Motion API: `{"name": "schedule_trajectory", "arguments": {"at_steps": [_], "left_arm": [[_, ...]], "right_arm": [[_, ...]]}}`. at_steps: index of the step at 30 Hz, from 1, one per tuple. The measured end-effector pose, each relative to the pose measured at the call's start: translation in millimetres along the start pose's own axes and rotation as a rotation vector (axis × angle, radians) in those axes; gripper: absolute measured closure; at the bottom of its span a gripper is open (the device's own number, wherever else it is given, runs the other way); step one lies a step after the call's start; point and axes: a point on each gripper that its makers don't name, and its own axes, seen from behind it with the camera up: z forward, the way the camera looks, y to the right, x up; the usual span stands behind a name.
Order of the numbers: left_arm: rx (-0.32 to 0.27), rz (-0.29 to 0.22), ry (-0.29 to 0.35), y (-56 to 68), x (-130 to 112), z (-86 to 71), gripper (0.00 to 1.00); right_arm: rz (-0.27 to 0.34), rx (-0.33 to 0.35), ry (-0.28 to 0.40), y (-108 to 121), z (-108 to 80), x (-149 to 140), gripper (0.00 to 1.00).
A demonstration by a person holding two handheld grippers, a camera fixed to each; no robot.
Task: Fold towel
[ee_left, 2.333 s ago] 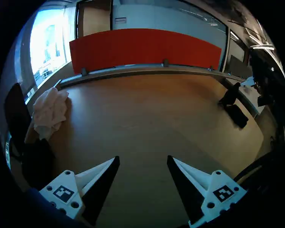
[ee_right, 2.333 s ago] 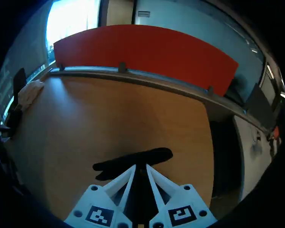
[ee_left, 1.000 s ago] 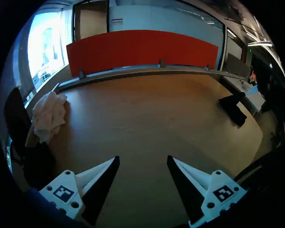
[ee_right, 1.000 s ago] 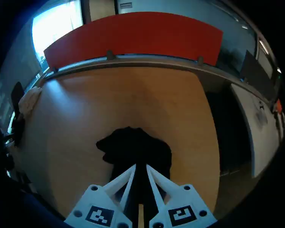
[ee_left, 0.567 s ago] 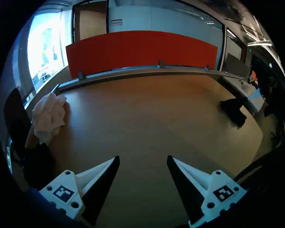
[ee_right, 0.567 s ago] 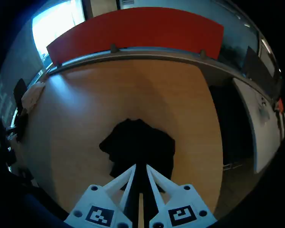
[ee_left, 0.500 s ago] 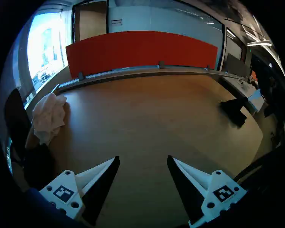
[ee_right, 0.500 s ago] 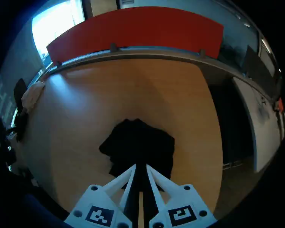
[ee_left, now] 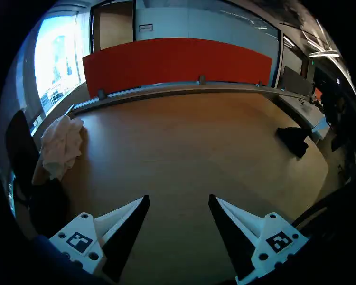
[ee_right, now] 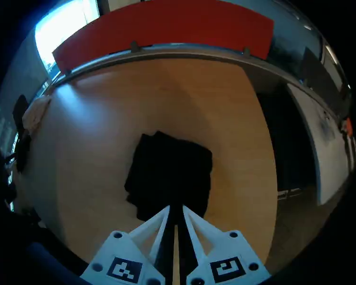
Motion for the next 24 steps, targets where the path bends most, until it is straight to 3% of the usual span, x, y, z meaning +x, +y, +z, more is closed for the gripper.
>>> {"name": "schedule_trajectory", "arguments": {"at_steps": [14,24], "left_arm": [[0.013,0.011,-0.009,-3.3,-2,-2.4,0.07],[0.028,0.013,-0.018,-6.1,-3,-2.6,0.08]], "right_arm": [[0.005,-0.066,-0.093,17,29.5,-42,0.97],[0.039,-0.086,-0.107,27,43.6,-51,0.97]]}}
